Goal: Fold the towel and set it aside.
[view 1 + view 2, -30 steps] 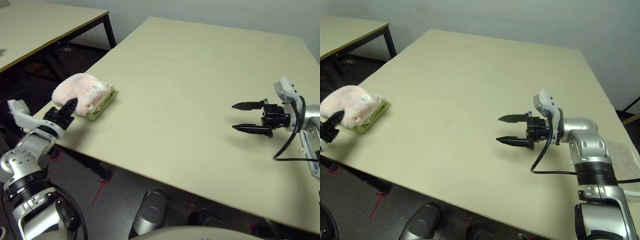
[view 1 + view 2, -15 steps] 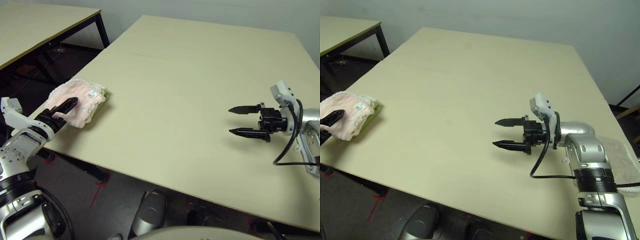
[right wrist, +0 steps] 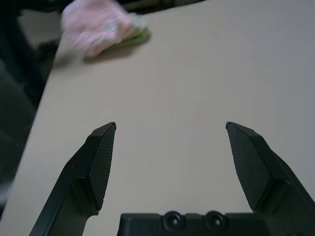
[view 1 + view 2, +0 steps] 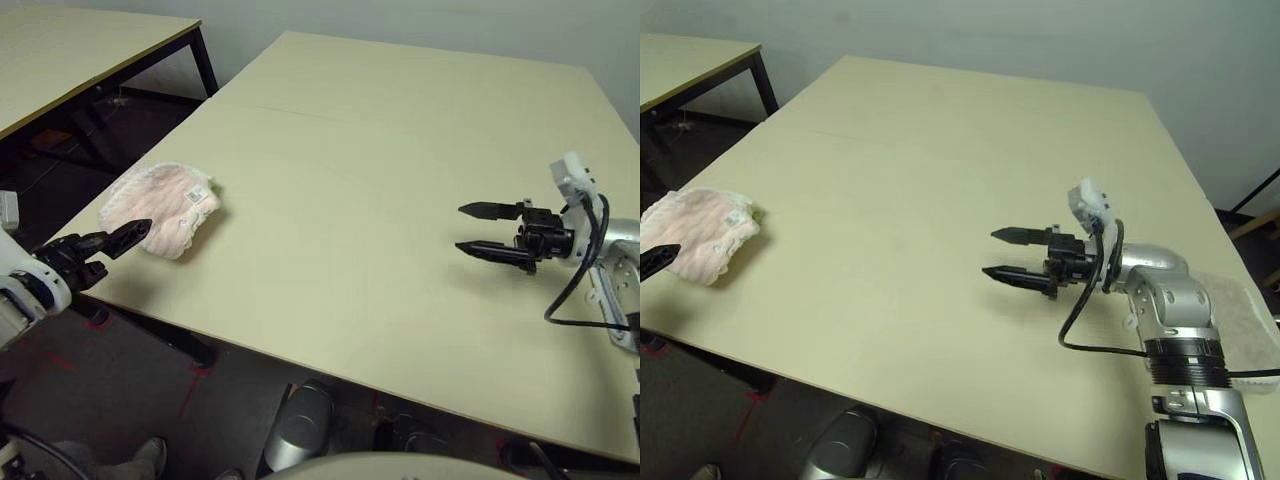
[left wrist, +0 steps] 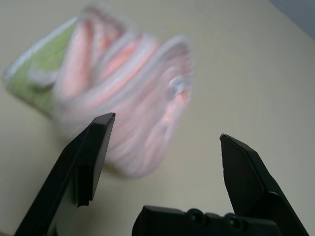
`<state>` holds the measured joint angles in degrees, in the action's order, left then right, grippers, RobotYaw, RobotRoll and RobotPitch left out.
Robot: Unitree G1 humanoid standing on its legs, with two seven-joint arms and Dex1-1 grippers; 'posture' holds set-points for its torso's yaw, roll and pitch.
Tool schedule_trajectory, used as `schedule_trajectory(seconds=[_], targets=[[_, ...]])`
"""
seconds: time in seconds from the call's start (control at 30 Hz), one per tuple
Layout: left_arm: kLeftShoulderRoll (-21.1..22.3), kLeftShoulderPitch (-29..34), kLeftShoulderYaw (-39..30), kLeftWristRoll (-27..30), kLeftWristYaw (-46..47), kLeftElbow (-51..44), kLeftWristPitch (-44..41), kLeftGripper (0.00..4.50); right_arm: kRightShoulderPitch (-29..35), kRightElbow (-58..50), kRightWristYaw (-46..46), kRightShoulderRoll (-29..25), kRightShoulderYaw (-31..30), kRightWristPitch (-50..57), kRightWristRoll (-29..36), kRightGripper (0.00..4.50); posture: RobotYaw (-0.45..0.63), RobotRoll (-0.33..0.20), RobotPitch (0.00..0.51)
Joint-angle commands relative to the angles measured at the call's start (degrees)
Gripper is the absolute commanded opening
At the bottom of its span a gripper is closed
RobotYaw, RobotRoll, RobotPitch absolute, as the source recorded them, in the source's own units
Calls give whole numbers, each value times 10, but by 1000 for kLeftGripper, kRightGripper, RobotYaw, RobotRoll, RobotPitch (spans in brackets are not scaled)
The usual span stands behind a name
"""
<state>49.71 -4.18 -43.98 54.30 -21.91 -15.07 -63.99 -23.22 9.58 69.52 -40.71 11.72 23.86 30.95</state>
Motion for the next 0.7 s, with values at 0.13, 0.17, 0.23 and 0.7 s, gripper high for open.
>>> schedule_trajectory(seconds=[0.13, 0.17, 0.23, 0.7], targets=[[-11, -71, 70, -2, -10, -48, 43, 4484, 36, -34, -172, 75, 80, -5, 20, 4500, 270, 0, 89], [-27, -82, 81, -9, -7, -49, 65, 4484, 43, -42, -200, 92, 85, -19, 12, 4500, 267, 0, 90], [-69, -92, 108, -51, 10, -50, 127, 4484, 61, -65, -259, 132, 94, -37, 3, 4500, 267, 0, 90], [-255, -39, 201, -315, 62, 90, 500, 4484, 180, -132, -463, 222, 110, -172, -81, 4500, 196, 0, 95]])
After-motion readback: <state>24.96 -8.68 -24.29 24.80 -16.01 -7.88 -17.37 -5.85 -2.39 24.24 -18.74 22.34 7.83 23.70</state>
